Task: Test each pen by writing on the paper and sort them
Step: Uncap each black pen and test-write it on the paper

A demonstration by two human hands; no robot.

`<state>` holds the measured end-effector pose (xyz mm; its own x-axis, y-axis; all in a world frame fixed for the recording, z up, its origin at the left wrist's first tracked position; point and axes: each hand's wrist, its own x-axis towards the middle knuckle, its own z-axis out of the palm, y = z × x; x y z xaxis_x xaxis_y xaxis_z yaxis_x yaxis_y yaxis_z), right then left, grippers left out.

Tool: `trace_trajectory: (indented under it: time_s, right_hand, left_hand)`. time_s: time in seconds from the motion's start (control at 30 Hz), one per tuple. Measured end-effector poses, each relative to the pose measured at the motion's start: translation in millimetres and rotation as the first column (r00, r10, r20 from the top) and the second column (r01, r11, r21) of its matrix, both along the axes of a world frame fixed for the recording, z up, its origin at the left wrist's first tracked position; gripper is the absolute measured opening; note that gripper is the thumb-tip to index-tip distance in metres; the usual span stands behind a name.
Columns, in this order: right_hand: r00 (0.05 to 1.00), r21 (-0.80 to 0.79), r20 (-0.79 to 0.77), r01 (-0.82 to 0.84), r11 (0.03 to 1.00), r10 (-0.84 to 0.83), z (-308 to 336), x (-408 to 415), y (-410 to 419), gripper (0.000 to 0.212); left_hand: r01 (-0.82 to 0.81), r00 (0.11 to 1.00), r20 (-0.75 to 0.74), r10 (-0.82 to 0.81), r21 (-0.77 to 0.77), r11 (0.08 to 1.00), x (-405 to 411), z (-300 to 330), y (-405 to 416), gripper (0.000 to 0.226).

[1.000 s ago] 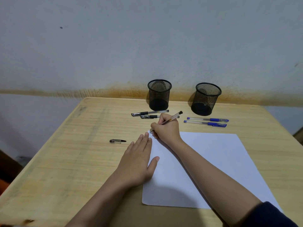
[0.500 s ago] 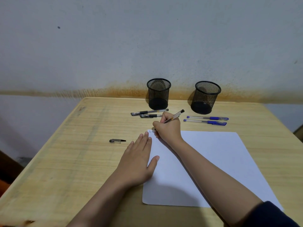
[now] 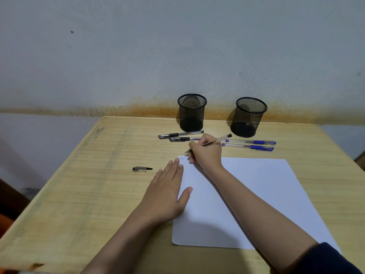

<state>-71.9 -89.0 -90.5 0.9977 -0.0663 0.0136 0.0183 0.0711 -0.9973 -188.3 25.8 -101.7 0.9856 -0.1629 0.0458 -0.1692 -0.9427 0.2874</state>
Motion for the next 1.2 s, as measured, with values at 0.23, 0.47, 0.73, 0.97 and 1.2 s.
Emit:
trace_trajectory:
  time_s: [0.23,0.47,0.73,0.97,1.2]
  right_hand:
    - [0.991,0.12,-0.071,-0.106,0.987,0.115,8.7,-2.2,-4.2,0.039]
    - [0.973,-0.105,0.04,-0.221,0.97,0.227,21.2,-10.9,-7.6,0.024]
    - [0.891,-0.162,0.182,-0.39,0.906,0.416,49.4,-52.6,-22.9,0.005]
    - [0.879,-0.111,0.241,-0.397,0.911,0.412,60.0,-79.4,-30.6,0.003]
    - [0.887,-0.041,0.294,-0.361,0.932,0.357,70.5,-91.3,-39.5,0.006]
  left_hand:
    - [-0.155,0.922,0.296,0.25,-0.309,0.938,0.8,11.1,32.5,0.043]
    - [-0.315,0.897,0.203,0.392,-0.328,0.89,3.0,12.2,71.4,0.026]
    - [-0.302,0.891,-0.023,0.453,-0.774,0.556,-7.8,37.9,52.5,0.021]
    - [-0.16,0.934,0.001,0.357,-0.894,0.419,-27.7,69.7,24.4,0.02]
    - [-0.062,0.933,0.098,0.346,-0.903,0.425,-33.3,76.7,23.6,0.023]
